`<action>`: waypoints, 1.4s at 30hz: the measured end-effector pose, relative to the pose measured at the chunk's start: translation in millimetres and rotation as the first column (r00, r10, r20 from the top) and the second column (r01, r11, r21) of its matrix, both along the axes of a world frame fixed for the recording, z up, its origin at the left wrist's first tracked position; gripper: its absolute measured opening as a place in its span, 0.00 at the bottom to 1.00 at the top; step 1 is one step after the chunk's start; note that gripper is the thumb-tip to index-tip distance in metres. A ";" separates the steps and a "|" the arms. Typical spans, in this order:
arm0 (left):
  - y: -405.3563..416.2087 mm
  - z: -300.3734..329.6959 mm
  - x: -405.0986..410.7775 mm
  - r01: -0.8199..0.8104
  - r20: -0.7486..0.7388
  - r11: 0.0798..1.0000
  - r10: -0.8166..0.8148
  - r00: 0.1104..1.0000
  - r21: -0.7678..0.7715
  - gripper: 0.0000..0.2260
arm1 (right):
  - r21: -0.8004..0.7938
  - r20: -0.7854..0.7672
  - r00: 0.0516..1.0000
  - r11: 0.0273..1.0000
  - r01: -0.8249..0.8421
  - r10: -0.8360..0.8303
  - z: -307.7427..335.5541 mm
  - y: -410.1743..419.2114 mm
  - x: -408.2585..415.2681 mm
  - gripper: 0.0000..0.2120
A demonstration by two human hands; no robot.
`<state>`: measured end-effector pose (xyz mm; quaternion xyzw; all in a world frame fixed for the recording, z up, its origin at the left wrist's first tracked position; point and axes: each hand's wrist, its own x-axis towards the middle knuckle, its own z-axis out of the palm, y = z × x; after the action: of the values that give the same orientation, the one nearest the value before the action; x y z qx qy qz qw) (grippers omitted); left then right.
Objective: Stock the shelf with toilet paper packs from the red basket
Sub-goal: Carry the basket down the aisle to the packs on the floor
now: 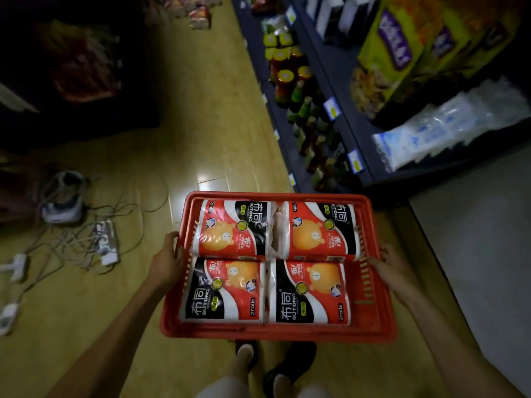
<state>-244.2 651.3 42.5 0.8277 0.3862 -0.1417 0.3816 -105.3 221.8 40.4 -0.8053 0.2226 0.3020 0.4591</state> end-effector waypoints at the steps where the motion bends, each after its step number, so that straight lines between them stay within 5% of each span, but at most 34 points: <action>1: 13.6 0.4 0.0 -0.015 -0.001 1.000 0.015 1.000 0.001 0.15 | 0.001 -0.004 1.000 1.000 -0.017 0.017 0.9 14.8 6.3 0.19; 15: 134.4 4.6 61.3 -0.148 0.061 0.988 0.150 0.987 -0.033 0.16 | -0.090 0.067 0.976 0.976 -0.199 0.206 -2.7 165.5 132.7 0.17; 42: 334.0 1.4 364.6 -0.219 0.088 0.975 0.221 0.971 -0.038 0.15 | -0.092 0.077 0.961 0.961 -0.260 0.267 -3.7 385.5 470.1 0.18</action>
<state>120.4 985.3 43.8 0.7801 0.4556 -0.0655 0.4238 364.8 607.3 36.7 -0.8583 0.1051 0.3152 0.3910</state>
